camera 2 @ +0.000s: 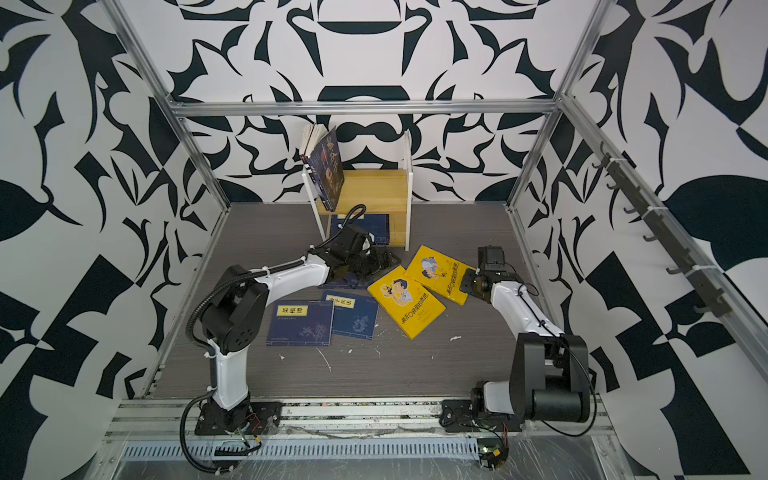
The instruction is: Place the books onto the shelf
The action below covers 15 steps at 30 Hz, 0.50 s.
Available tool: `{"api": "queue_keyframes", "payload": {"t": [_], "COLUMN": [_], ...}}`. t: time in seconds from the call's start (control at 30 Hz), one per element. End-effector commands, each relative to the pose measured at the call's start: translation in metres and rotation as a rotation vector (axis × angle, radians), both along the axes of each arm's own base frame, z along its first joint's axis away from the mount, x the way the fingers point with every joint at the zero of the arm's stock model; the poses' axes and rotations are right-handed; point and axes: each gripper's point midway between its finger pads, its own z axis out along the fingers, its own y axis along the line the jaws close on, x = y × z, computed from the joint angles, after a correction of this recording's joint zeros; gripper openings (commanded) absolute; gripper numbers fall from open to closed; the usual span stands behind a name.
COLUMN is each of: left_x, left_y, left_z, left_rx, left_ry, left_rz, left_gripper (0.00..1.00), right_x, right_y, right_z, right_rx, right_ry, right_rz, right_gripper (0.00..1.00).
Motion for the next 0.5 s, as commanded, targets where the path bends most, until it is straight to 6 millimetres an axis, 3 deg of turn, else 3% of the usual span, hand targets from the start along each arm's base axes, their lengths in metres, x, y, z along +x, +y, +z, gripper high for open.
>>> {"api": "queue_keyframes", "payload": {"t": [0.0,0.1,0.27,0.47], "left_x": [0.011,0.015,0.020,0.022], "left_y": [-0.015,-0.022,-0.027,-0.037], "left_z": [-0.013,-0.026,-0.042,-0.055], "left_rx": [-0.053,-0.080,-0.101,-0.085], "left_ry": [0.055,0.088,0.121,0.116], "left_rz": [0.081,0.108,0.147,0.163], "left_gripper": [0.88,0.78,0.72,0.72], "right_x": [0.020,0.031,0.048,0.063], "right_y": [-0.009,-0.017,-0.022,-0.026], "right_z": [0.007,0.002,0.001,-0.004], "right_rx": [0.034,0.118,0.153,0.145], "right_ry": [-0.051,-0.038,-0.038,-0.017], "right_rz": [-0.049,-0.100,-0.122,-0.121], "right_gripper": [0.52,0.57,0.63,0.64]}}
